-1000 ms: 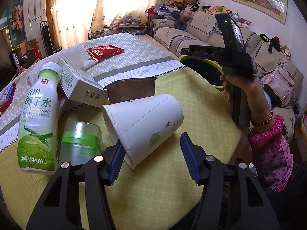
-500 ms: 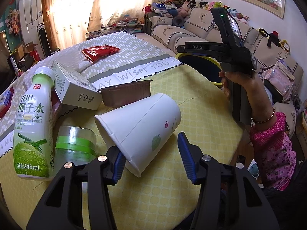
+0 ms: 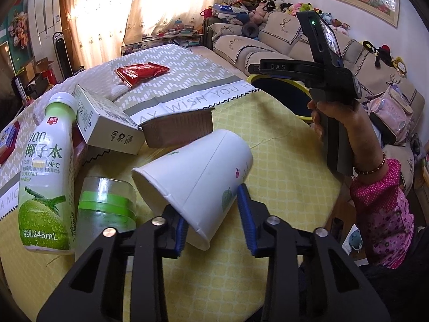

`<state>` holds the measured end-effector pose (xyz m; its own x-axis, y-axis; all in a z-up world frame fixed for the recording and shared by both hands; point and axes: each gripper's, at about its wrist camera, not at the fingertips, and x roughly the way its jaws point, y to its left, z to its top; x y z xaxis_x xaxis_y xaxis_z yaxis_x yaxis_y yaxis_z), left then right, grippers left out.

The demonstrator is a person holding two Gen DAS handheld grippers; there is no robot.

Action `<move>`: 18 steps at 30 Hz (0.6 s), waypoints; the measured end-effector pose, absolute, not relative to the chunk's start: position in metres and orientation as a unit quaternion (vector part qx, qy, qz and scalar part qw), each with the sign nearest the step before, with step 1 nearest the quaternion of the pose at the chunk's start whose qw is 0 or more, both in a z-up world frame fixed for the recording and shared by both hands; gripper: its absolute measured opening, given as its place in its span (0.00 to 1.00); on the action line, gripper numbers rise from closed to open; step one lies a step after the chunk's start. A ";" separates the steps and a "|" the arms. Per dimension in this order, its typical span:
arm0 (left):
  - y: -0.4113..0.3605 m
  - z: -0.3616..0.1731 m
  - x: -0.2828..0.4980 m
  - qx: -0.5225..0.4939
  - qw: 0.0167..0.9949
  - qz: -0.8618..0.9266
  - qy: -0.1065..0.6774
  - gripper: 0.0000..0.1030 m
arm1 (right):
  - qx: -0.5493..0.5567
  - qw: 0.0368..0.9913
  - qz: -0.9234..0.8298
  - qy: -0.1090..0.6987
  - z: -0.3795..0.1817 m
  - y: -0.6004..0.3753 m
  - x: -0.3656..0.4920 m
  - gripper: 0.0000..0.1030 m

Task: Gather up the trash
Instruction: 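Grasp the large white paper cup with apple print using the left tool, then carry the large cup over the yellow-rimmed bin and open the left tool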

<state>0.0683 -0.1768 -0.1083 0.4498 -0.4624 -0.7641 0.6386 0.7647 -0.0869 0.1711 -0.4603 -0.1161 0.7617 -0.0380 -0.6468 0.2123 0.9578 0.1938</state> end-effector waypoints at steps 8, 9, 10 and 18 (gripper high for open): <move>-0.174 -0.103 0.067 0.098 0.844 -0.336 0.406 0.04 | 0.129 0.930 -0.067 0.338 -0.116 -0.459 0.171 0.49; -0.174 -0.102 0.067 0.098 0.845 -0.336 0.405 0.04 | 0.129 0.930 -0.066 0.338 -0.116 -0.460 0.171 0.49; -0.173 -0.101 0.066 0.099 0.845 -0.336 0.404 0.04 | 0.129 0.930 -0.066 0.338 -0.116 -0.459 0.171 0.49; -0.174 -0.078 0.048 0.106 0.845 -0.350 0.390 0.04 | 0.130 0.929 -0.064 0.340 -0.117 -0.458 0.171 0.50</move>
